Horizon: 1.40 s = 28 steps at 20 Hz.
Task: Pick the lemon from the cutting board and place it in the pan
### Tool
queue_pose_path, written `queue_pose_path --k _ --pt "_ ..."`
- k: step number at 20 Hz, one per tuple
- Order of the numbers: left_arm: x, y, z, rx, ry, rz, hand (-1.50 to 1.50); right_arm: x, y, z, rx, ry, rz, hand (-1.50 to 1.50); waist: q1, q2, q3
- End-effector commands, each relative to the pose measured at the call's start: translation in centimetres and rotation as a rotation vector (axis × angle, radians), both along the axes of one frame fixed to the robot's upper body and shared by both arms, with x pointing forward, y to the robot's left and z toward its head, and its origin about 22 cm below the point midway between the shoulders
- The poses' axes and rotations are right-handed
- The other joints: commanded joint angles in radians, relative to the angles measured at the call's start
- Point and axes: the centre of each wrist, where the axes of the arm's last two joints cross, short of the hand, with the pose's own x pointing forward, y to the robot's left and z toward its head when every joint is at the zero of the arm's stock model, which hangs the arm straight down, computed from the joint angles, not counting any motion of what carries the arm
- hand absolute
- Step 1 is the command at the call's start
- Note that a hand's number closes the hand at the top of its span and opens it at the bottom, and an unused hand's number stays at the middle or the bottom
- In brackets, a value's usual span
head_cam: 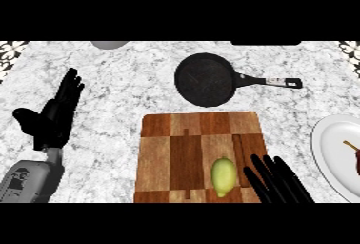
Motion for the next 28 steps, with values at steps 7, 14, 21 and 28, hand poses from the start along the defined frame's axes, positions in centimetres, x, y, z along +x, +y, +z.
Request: queue_pose_path --k 7,14,21,28 --pt "-0.6 1.2 0.9 -0.011 0.008 -0.018 0.0 2.0 6.1 -0.7 -0.124 0.027 0.022 -1.5 0.004 0.0 0.002" --pt "-0.3 -0.5 1.2 -0.022 0.003 -0.015 0.0 2.7 5.8 -2.9 -0.284 0.05 -0.075 -1.5 0.001 0.0 0.002" --pt "0.6 0.0 1.0 -0.001 -0.004 0.002 0.0 2.5 7.5 -3.3 -0.361 0.075 -0.13 -1.5 -0.001 0.0 0.002" --pt "-1.1 0.1 0.8 -0.01 -0.008 -0.024 0.0 6.2 7.3 -3.4 -0.359 0.115 -0.129 -1.5 0.004 0.0 0.002"
